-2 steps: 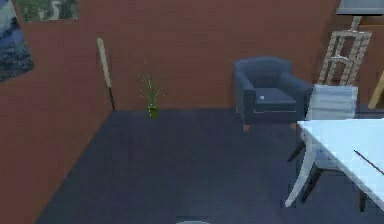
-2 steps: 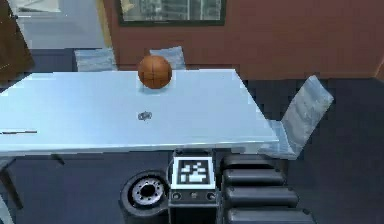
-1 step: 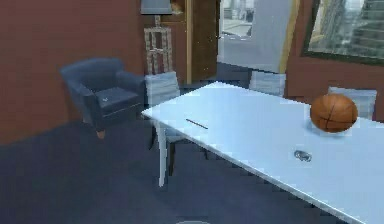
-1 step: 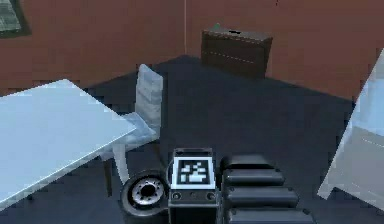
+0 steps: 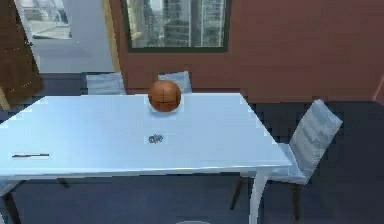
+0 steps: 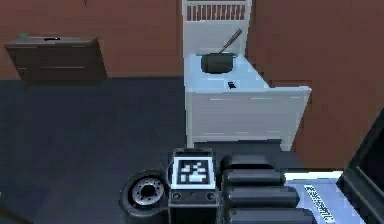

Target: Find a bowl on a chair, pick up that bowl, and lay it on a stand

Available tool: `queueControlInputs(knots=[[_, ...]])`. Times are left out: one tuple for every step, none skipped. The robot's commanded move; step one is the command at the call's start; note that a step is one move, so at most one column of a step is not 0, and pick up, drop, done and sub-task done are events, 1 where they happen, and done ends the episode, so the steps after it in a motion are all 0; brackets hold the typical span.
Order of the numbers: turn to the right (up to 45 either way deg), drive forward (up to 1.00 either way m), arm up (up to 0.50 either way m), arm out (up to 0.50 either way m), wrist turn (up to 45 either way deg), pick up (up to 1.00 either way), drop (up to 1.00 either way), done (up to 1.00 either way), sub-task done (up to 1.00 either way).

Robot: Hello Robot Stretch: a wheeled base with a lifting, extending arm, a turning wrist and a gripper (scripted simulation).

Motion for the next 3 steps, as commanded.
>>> queueControlInputs(knots=[[45.0,0.0,0.0,0.0,0.0,0.0,0.0,0.0,0.0],[42.0,0.0,0.0,0.0,0.0,0.0,0.0,0.0,0.0],[0.0,0.0,0.0,0.4,0.0,0.0,0.0,0.0,0.0]])
